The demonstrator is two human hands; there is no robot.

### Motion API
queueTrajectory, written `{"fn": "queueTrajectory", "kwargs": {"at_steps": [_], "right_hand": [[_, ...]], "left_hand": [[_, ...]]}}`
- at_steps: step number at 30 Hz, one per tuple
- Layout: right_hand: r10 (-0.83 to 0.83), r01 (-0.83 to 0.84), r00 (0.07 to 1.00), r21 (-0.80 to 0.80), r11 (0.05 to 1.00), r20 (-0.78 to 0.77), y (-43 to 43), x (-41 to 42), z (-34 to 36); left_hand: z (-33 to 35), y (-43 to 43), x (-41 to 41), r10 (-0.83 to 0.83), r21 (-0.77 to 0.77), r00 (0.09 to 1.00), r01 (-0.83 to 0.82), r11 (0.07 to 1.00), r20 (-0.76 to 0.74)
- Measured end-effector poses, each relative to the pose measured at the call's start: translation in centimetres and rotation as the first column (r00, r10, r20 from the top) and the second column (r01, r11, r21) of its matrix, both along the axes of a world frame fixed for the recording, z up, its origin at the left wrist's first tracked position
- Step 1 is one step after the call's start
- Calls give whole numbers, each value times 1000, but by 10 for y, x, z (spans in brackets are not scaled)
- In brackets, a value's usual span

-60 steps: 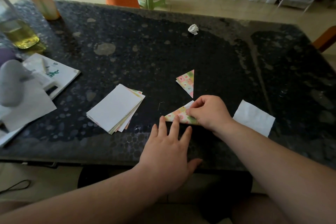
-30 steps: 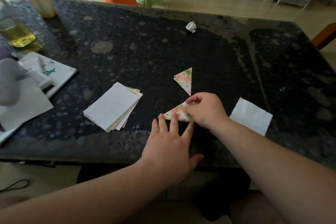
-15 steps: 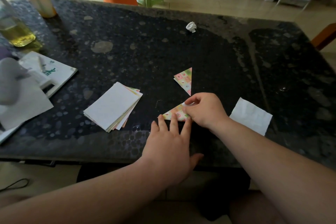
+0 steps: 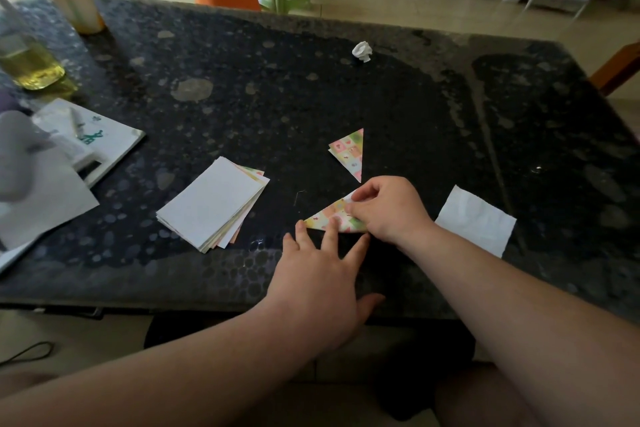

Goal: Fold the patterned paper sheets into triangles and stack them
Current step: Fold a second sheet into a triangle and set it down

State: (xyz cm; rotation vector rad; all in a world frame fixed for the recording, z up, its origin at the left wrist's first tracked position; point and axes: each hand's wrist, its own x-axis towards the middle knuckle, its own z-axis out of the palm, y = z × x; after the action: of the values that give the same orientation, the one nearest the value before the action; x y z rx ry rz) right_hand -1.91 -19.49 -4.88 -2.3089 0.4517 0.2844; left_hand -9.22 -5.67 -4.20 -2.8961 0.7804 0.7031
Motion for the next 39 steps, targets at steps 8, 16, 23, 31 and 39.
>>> {"fn": "queueTrajectory", "kwargs": {"at_steps": [8, 16, 23, 31, 39], "right_hand": [[10, -10, 1000, -1, 1000, -6, -2, -2, 2], [28, -28, 1000, -4, 1000, -14, -1, -1, 3], [57, -58, 998, -54, 997, -18, -1, -3, 4], [178, -220, 971, -317, 922, -157, 0, -15, 10], [166, -291, 934, -404, 867, -317, -9, 0, 21]], "left_hand": [[7, 3, 1, 39, 60, 999, -40, 997, 17], [3, 19, 12, 80, -13, 996, -80, 997, 28], [5, 24, 15, 57, -22, 997, -56, 998, 58], [-1, 30, 13, 23, -37, 996, -20, 999, 83], [0, 29, 13, 11, -32, 996, -8, 999, 88]]}}
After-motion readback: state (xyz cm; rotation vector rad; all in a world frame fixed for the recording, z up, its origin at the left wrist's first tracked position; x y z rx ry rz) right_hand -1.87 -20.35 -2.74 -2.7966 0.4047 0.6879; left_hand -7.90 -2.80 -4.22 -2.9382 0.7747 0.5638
